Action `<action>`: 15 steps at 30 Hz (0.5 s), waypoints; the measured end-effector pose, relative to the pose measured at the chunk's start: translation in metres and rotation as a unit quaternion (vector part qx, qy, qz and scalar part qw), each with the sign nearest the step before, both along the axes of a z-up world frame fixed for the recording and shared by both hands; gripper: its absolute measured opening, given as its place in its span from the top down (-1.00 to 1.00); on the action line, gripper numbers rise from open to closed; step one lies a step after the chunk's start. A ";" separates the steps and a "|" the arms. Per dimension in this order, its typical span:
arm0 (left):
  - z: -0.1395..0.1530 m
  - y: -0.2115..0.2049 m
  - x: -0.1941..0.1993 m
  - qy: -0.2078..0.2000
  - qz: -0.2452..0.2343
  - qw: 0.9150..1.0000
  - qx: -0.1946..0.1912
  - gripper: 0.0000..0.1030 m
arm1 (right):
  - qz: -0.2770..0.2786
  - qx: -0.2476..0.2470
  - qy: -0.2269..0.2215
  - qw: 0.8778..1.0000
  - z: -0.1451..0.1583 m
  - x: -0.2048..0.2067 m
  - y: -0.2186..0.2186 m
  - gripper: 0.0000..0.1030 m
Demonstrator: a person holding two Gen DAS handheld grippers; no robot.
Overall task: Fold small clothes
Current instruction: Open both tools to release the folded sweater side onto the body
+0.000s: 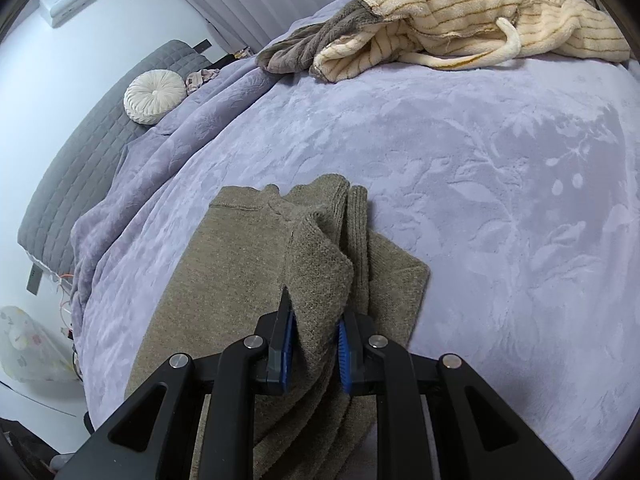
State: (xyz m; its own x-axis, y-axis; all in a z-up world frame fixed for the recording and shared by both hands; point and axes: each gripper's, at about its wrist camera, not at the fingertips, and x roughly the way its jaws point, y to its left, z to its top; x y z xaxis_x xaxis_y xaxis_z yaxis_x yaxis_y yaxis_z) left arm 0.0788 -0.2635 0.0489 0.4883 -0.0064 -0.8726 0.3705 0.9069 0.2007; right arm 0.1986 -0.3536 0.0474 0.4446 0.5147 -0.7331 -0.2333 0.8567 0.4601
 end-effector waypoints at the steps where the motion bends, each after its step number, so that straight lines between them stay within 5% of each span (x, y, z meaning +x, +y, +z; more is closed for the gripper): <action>1: 0.000 -0.001 0.000 0.002 -0.002 1.000 -0.003 0.50 | -0.001 0.000 0.001 1.000 -0.002 0.000 -0.001 0.61; 3: 0.001 0.000 -0.001 0.003 -0.004 1.000 -0.006 0.37 | -0.006 0.000 0.005 1.000 -0.005 0.000 -0.003 0.58; 7: 0.006 0.002 -0.005 0.008 -0.001 0.999 -0.031 -0.49 | -0.021 0.010 0.020 1.000 -0.007 0.003 -0.010 0.34; 10: 0.013 0.007 -0.012 0.022 -0.018 0.997 -0.069 -0.49 | -0.046 0.003 0.014 0.999 0.000 -0.002 -0.020 -0.09; 15: 0.030 0.019 -0.027 0.043 -0.052 0.987 -0.143 -0.49 | -0.062 0.031 0.010 0.998 0.014 -0.020 -0.036 -0.14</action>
State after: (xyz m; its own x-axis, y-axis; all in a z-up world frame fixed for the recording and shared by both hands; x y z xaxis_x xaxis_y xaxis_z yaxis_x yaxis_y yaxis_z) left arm 0.0515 -0.2440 0.0785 0.3967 -0.3043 -0.8660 0.4690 0.8782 -0.0938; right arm 0.1786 -0.3891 0.0616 0.4936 0.5013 -0.7107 -0.1174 0.8481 0.5167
